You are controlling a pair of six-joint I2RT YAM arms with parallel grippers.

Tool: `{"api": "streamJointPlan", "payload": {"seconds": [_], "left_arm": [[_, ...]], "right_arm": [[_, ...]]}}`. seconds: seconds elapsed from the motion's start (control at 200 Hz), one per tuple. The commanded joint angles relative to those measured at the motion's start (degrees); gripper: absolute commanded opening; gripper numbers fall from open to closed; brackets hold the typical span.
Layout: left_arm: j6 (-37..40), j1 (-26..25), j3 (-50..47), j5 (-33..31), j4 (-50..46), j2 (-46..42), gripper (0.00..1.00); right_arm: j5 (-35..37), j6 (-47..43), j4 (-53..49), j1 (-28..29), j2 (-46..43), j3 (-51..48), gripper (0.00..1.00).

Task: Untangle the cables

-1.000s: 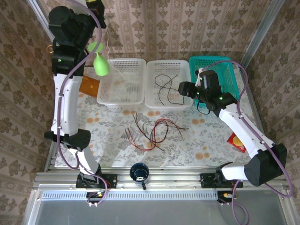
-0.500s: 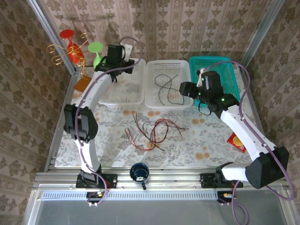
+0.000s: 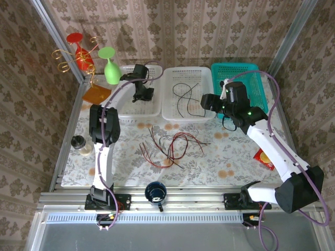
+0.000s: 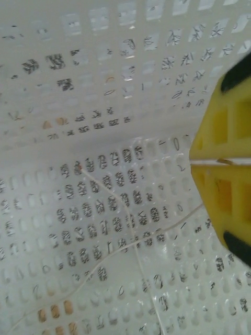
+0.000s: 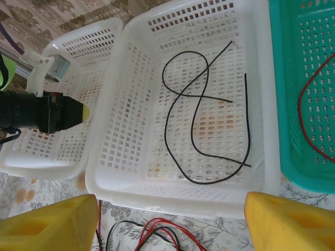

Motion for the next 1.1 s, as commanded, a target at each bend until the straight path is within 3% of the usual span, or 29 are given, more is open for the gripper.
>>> {"api": "streamJointPlan", "payload": {"seconds": [0.0, 0.085, 0.22, 0.505, 0.79, 1.095], "left_arm": [[-1.1, 0.8, 1.5, 1.5, -2.5, -0.9, 0.35], [-0.8, 0.7, 0.4, 0.8, -1.0, -3.3, 0.58], [-1.5, 0.7, -0.6, -0.7, 0.4, -7.3, 0.68], [-1.1, -1.7, -6.0, -1.9, 2.4, -20.1, 0.71], [-2.2, -6.1, -27.8, -0.9, 8.6, -37.0, 0.72], [-6.8, -13.4, -48.8, -1.7, 13.4, -50.6, 0.72]], "right_arm": [[-0.3, 0.5, -1.5, -0.3, -1.4, -0.4, 0.75], [0.0, 0.5, -1.9, -0.3, -1.5, -0.2, 0.75], [0.3, 0.1, -3.2, -0.4, -1.9, 0.2, 0.75], [4.0, 6.5, -10.8, -0.4, -4.3, -2.9, 0.73], [1.8, 14.7, -14.7, -0.1, -8.3, -12.6, 0.70], [-0.7, 27.7, -8.2, 4.7, -10.4, -25.4, 0.66]]}}
